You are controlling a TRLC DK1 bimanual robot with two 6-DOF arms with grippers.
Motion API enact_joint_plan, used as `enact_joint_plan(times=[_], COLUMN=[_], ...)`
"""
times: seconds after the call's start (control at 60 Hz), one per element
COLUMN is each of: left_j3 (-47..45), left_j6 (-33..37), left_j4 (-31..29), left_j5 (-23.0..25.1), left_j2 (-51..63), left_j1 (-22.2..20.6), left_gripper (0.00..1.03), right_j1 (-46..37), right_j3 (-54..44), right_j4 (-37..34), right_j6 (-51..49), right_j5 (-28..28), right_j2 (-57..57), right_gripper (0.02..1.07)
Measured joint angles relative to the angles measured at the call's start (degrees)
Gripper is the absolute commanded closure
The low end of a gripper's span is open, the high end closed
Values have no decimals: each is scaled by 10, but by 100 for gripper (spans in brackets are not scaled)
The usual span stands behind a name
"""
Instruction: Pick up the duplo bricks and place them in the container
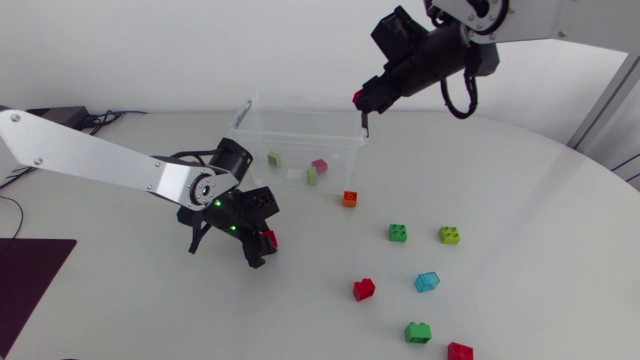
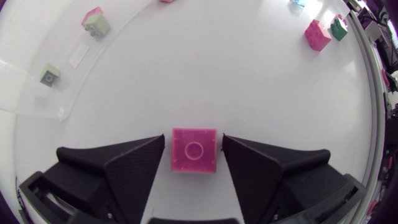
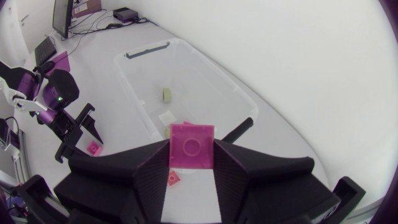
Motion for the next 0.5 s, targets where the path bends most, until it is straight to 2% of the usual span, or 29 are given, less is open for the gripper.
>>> enact_joint_plan(times=[0.317, 0.35, 0.367, 0.4, 0.45, 0.467, 0.5], left_j3=[-36, -41, -42, -43, -43, -43, -43], left_j6=[2, 2, 2, 2, 2, 2, 2], left_j4=[2, 2, 2, 2, 2, 2, 3], left_j5=[-1, 0, 0, 0, -1, -1, 0], left_j2=[-34, -47, -54, -63, -76, -87, -95], left_j1=[0, 0, 1, 2, 4, 5, 8], left_gripper=[67, 67, 67, 67, 67, 67, 67], right_j1=[11, 14, 15, 17, 18, 20, 21], right_j3=[86, 100, 106, 112, 118, 124, 128], right_j4=[1, 3, 3, 6, 14, 16, 17], right_j6=[17, 21, 21, 23, 24, 25, 27], right_j5=[0, 0, 0, 0, 0, 3, 4], right_j2=[99, 113, 120, 129, 139, 148, 155], right_gripper=[83, 74, 65, 54, 29, 18, 9])
